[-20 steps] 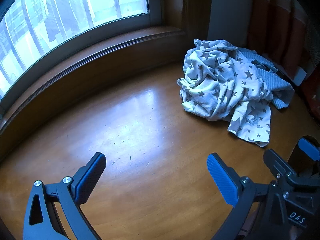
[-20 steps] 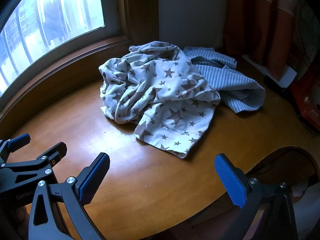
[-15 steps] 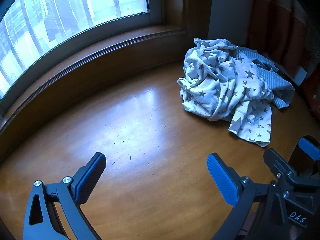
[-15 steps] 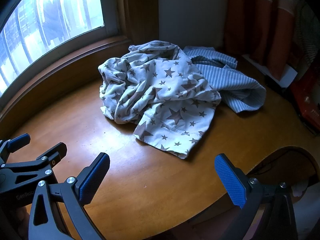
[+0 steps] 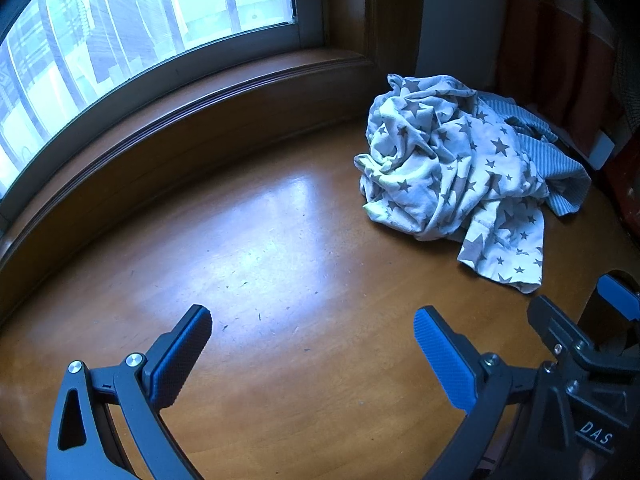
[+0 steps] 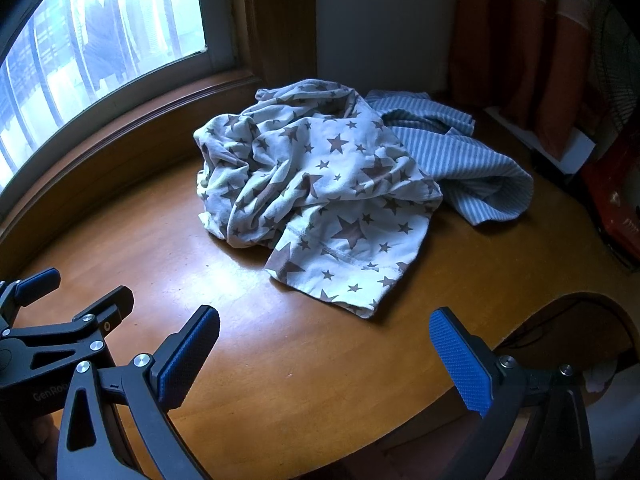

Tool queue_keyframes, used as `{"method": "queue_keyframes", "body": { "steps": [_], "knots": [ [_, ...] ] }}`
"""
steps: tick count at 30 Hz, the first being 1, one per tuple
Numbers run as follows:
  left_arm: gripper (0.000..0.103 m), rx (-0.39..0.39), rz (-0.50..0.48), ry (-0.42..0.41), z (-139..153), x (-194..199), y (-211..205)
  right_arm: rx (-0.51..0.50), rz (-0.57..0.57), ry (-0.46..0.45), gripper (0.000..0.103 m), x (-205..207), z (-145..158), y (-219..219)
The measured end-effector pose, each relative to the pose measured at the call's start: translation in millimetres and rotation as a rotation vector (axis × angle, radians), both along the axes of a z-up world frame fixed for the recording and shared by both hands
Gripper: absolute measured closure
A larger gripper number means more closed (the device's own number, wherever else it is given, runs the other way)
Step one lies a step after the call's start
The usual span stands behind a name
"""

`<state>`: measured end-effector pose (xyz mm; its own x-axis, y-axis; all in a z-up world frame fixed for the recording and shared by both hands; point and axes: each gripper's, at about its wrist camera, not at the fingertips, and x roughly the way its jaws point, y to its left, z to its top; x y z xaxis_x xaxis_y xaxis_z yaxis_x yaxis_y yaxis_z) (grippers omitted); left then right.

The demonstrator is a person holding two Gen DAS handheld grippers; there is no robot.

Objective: Fold clothes

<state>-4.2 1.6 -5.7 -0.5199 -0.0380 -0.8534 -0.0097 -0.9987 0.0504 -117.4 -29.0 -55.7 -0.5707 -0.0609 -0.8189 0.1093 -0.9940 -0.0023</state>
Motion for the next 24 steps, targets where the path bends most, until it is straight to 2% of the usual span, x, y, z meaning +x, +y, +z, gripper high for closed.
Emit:
{"method": "queue_keyframes", "body": {
  "steps": [24],
  "knots": [
    [0.0, -0.005, -0.006, -0.02, -5, -11, 11, 0.001, -0.006, -0.015, 0.0, -11, -3, 8]
  ]
}}
